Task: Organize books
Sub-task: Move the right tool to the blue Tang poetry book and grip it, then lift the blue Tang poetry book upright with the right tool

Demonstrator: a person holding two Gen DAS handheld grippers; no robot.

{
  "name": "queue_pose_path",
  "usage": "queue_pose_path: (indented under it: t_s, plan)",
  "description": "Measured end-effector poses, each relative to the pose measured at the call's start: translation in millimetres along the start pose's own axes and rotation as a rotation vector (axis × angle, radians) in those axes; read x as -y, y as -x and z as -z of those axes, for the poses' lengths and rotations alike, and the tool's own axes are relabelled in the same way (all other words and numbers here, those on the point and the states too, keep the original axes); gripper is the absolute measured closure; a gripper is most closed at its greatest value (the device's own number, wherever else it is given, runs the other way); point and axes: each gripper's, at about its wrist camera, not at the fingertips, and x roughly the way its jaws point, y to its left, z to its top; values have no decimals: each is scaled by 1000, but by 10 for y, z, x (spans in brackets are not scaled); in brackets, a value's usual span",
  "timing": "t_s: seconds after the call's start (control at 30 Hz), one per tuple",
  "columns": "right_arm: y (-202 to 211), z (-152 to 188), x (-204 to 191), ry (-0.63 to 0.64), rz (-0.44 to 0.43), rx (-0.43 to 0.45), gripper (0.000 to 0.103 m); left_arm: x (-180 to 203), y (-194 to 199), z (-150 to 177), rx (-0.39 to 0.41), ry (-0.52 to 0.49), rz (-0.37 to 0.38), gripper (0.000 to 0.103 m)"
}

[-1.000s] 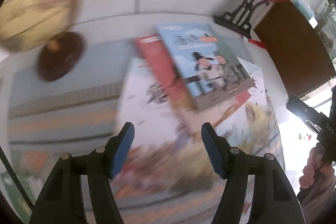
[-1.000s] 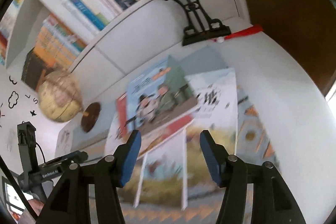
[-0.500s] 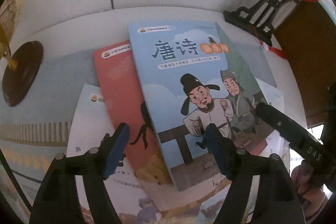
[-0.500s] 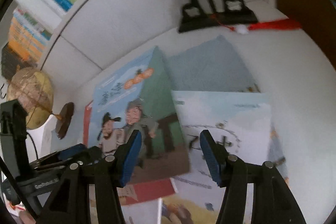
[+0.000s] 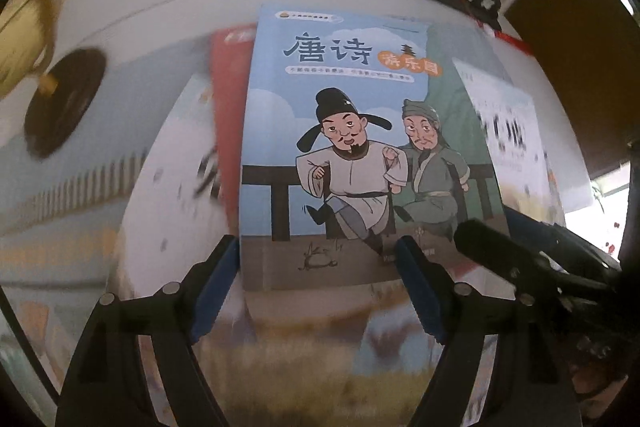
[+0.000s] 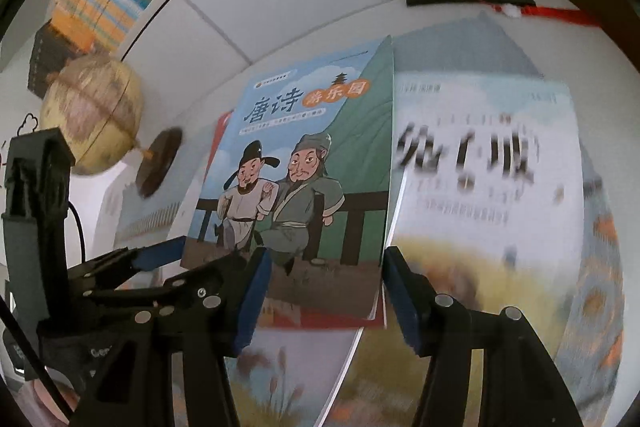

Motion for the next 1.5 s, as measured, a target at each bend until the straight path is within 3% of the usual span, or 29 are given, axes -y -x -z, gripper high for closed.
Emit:
queue_pose_path:
  t_s: [0.23,0.43,0.5,0.57,0.67,0.9,1.37,1.5]
  plan:
    - [195,753,-250,-33,-28,-68,42,-56,218,866,-66,-36,5,25]
    - [372,1480,-479,-14,-63,-190,43,-185,369,1654,-187,-53,66,25]
    - [410,1666,-504,-1,-82,-232,44,-287,431,1749,-179,-20,94,25]
    - [439,1770,-496,-11,-85,-229,44,-407,476,1734,-153,29,100,25]
    - [473,1684,-495,6,-48,-153,44,-532,480,1595,-111,63,99,25]
    - [283,1381,-409,-12,-36,-112,44,-583,328,1282,-69,30,51,25]
    - [416,1490,-300,-62,-53,-50,43,-236,337,1389,-45,-38,54,27]
    - [423,1497,-301,-70,-52,-56,43,-176,312,1405,-30,-51,44,20]
